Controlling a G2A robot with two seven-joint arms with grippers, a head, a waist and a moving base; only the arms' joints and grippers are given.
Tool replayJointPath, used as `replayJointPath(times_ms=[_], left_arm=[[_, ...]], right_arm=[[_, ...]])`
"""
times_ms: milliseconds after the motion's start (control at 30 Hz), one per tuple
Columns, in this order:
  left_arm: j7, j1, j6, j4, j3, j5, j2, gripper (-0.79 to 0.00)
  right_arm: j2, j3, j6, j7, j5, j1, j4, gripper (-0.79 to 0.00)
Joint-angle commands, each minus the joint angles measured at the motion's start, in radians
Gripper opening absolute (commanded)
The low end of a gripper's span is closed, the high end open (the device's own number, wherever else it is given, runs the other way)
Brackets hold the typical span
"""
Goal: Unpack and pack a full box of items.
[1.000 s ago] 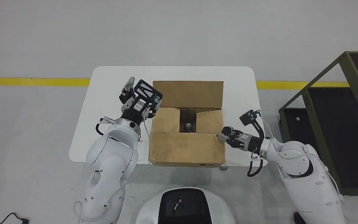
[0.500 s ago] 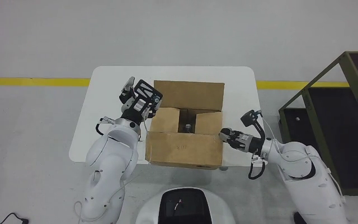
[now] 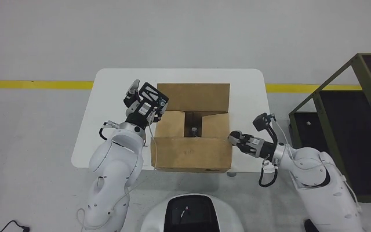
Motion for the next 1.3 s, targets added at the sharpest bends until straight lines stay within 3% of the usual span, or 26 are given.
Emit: replayJointPath(times_ms=[0,200,667,800,867,1267], left_arm=[[0.000,0.000,0.000,0.000,0.000,0.000,0.000,0.000],[0.000,0.000,0.000,0.000,0.000,0.000,0.000,0.000],[0.000,0.000,0.000,0.000,0.000,0.000,0.000,0.000],[0.000,0.000,0.000,0.000,0.000,0.000,0.000,0.000],[0.000,0.000,0.000,0.000,0.000,0.000,0.000,0.000],[0.000,0.000,0.000,0.000,0.000,0.000,0.000,0.000]], right_arm=[[0.002,-0.002,-0.003,0.006,0.009,-0.001,0.000,-0.757],[0.010,0.009,-0.027,0.033,0.054,-0.015,0.008,-0.634],[0.021,-0.028,-0.058,0.074,0.096,-0.026,0.030,-0.606],[0.022,-0.051,-0.057,0.078,0.078,-0.013,0.029,-0.659],[0.023,-0.055,-0.054,0.069,0.051,-0.004,0.025,-0.785],[0.031,-0.033,-0.021,-0.077,-0.172,-0.012,-0.080,-0.785]])
